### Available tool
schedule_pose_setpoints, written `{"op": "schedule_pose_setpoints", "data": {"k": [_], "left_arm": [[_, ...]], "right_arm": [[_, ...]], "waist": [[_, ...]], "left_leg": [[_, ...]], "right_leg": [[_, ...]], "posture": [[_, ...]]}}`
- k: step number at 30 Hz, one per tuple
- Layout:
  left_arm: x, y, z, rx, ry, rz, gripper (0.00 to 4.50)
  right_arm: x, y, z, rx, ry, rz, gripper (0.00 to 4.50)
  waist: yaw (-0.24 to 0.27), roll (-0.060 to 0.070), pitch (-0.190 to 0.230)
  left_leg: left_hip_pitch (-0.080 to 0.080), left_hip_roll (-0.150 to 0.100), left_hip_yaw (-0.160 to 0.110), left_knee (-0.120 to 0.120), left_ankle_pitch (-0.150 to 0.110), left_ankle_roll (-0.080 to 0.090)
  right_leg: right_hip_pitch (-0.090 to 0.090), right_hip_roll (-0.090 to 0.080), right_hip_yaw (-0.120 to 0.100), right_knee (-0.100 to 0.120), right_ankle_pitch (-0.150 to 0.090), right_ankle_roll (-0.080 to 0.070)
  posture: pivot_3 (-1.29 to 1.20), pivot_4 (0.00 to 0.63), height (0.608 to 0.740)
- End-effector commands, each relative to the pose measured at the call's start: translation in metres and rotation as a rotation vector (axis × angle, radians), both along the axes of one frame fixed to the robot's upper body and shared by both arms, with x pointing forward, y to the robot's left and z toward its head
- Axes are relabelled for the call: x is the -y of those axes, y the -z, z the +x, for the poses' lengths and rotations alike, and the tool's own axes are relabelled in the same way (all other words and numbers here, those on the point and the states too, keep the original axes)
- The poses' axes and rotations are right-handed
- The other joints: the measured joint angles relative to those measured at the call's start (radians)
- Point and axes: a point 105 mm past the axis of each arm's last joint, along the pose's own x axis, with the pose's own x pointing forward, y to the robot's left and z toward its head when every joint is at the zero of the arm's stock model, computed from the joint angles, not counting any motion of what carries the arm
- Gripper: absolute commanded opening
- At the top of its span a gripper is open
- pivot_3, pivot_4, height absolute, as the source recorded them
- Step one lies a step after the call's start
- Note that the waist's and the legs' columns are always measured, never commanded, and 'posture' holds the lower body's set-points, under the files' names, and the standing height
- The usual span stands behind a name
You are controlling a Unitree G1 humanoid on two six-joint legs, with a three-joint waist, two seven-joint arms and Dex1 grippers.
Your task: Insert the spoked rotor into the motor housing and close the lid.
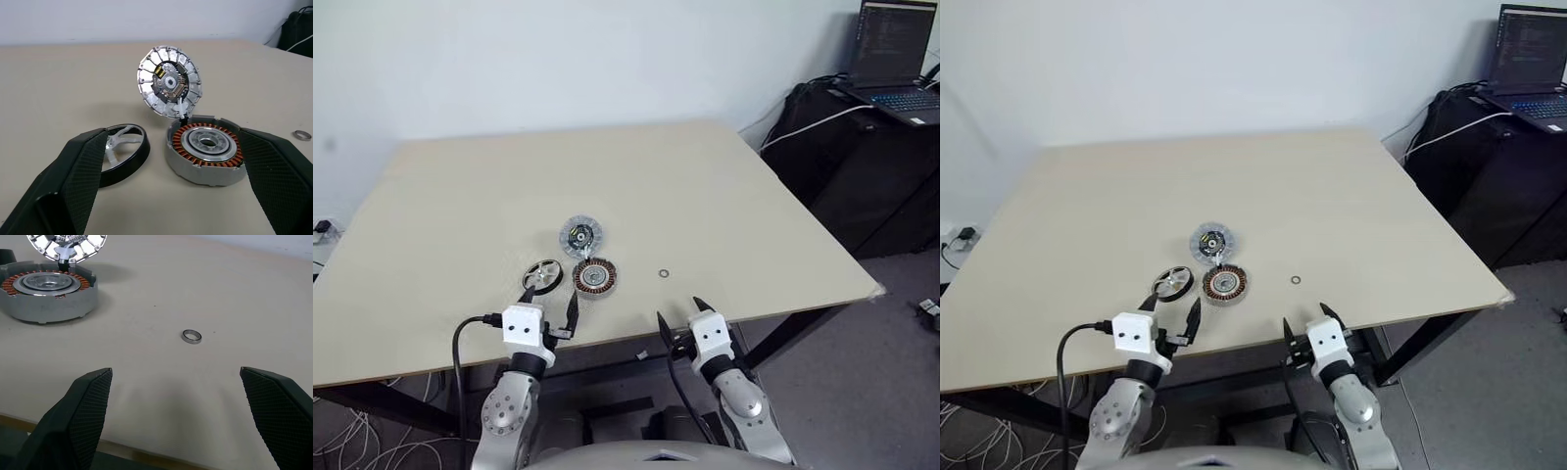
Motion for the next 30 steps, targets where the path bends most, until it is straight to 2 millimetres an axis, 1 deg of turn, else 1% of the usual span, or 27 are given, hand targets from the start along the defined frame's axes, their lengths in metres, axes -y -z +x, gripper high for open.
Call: {"op": "schedule_pose_setpoints", "data": {"k": [1,11,16,18,23,30], "left_arm": [[-0.001,-0.013,0.004,0.054,-0.002,0.003,4.45],[-0.006,-0.007,0.006,0.044,-0.009,0.008,4.45],[-0.008,-0.005,0.006,0.024,-0.038,0.019,4.45],[-0.011,-0.006,0.006,0.020,-0.069,0.014,4.45],[-0.016,-0.009,0.009,0.041,-0.100,-0.002,4.45],[-0.008,0.000,0.008,0.018,-0.012,-0.027,4.45]], "right_arm": [[-0.003,-0.017,0.007,0.067,-0.010,0.013,4.50],[-0.004,-0.014,0.007,0.032,-0.018,0.024,4.50],[0.000,-0.005,0.009,-0.045,-0.013,-0.022,4.50],[0.001,-0.004,0.012,-0.069,0.000,-0.008,4.50],[0.000,-0.010,0.029,-0.080,0.041,-0.006,4.50],[-0.010,-0.022,0.061,-0.076,0.059,0.027,4.50]], "waist": [[0.000,0.000,0.000],[0.000,0.000,0.000],[0.000,0.000,0.000],[0.000,0.000,0.000],[0.000,0.000,0.000],[0.000,0.000,0.000]], "left_leg": [[0.000,0.000,0.000,0.000,0.000,0.000],[0.000,0.000,0.000,0.000,0.000,0.000],[0.000,0.000,0.000,0.000,0.000,0.000],[0.000,0.000,0.000,0.000,0.000,0.000],[0.000,0.000,0.000,0.000,0.000,0.000],[0.000,-0.001,0.000,0.000,0.000,0.000]], "right_leg": [[0.000,0.000,0.000,0.000,0.000,0.000],[0.000,0.000,0.000,0.000,0.000,0.000],[0.000,0.000,0.000,0.000,0.000,0.000],[0.000,0.000,0.000,0.000,0.000,0.000],[0.000,0.000,0.000,0.000,0.000,0.000],[0.000,0.000,0.000,0.000,0.000,0.000]], "posture": [[0.00,0.000,0.740],[0.00,0.000,0.740],[0.00,0.000,0.740],[0.00,0.000,0.740],[0.00,0.000,0.740],[0.00,0.000,0.740]]}}
